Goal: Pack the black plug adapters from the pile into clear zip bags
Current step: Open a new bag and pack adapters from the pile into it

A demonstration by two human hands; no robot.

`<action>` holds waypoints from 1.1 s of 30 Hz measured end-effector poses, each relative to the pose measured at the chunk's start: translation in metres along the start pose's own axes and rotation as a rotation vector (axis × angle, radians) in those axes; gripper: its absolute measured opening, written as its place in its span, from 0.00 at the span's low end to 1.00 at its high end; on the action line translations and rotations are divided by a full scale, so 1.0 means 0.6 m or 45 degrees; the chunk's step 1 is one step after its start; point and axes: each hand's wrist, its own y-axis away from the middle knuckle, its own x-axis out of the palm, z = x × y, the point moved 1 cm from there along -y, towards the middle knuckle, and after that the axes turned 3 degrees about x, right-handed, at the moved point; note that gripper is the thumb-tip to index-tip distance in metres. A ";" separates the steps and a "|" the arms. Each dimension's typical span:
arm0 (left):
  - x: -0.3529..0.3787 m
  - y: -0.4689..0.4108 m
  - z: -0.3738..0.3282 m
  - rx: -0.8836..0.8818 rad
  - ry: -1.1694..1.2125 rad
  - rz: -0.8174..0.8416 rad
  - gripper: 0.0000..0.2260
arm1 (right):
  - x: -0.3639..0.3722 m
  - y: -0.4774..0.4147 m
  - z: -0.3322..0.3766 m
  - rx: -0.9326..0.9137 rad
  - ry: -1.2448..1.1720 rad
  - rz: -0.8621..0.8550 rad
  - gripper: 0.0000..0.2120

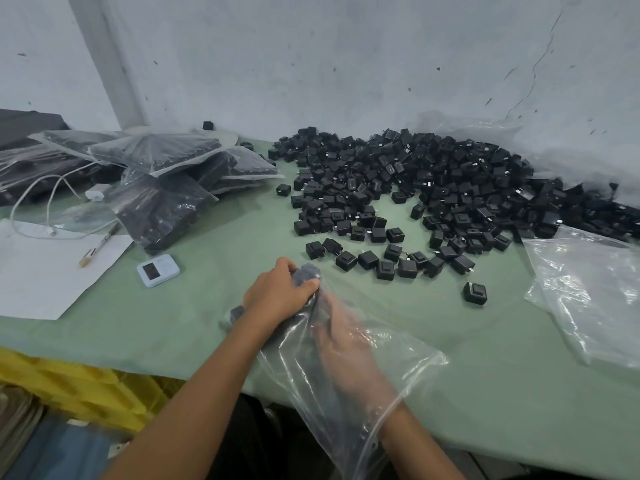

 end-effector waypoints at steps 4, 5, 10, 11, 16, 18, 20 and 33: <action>0.008 0.007 0.001 0.027 -0.062 -0.089 0.29 | -0.009 -0.001 -0.008 0.084 -0.061 0.097 0.25; 0.008 0.007 0.001 0.032 -0.066 -0.084 0.30 | -0.013 -0.002 -0.010 0.135 -0.113 0.101 0.28; 0.005 0.007 0.001 0.060 -0.093 -0.079 0.28 | -0.030 -0.017 -0.015 0.217 -0.155 0.013 0.34; 0.005 0.007 0.001 0.066 -0.103 -0.075 0.27 | -0.030 -0.017 -0.016 0.223 -0.144 0.016 0.35; 0.005 0.007 0.001 0.085 -0.121 -0.078 0.27 | -0.040 -0.015 -0.011 0.272 -0.189 0.038 0.35; 0.006 0.006 0.003 0.087 -0.118 -0.097 0.27 | -0.064 0.007 -0.009 0.354 -0.221 0.112 0.33; 0.008 0.004 0.006 0.084 -0.117 -0.117 0.27 | -0.126 0.072 0.000 0.360 -0.296 0.342 0.26; 0.019 -0.008 0.017 0.058 -0.082 -0.120 0.32 | -0.407 -0.038 -0.036 0.432 1.018 -0.275 0.20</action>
